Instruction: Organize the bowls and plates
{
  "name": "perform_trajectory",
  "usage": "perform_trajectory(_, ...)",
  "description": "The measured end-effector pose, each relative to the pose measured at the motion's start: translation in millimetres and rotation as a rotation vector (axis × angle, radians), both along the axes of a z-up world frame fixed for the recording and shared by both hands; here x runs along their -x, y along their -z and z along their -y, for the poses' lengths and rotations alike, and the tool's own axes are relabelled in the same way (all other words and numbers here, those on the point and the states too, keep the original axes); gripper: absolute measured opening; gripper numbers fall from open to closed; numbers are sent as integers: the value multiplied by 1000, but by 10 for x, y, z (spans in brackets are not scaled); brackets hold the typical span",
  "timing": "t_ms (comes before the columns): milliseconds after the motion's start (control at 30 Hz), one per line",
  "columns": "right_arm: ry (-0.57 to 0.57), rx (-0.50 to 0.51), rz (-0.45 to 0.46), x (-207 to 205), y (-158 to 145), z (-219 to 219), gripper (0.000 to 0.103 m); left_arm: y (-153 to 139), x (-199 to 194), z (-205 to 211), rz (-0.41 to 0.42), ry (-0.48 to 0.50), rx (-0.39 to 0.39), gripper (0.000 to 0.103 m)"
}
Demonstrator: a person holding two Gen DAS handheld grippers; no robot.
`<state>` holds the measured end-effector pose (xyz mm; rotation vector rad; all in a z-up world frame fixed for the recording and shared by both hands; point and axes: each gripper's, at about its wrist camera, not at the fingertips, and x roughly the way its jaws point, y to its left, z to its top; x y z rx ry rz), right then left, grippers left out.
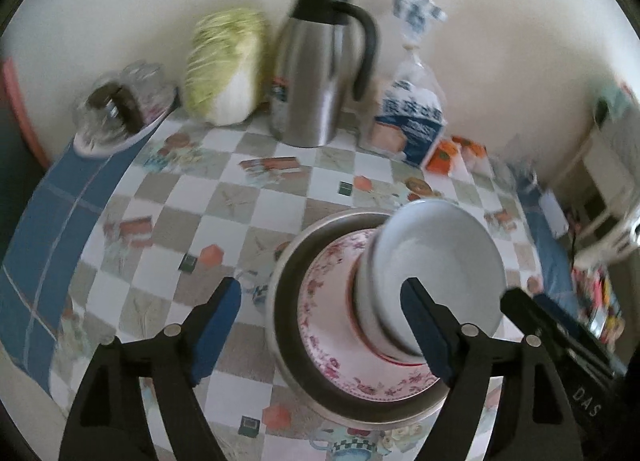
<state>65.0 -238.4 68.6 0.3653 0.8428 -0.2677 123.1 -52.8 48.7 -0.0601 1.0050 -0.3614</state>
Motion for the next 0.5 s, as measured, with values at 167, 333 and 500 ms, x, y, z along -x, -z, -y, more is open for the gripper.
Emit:
perform_trajectory(167,-6,39,-9,138,42,-76,96,107,97,-264,20,-50,-25,95)
perform_trajectory(333,-14,79,-18,249,82,-184,103,239,192,-442,11,-68,-66,95)
perform_trajectory(500,-20,81,-44,334,197,-259,103,276,252,-510,14,-79,-100,95)
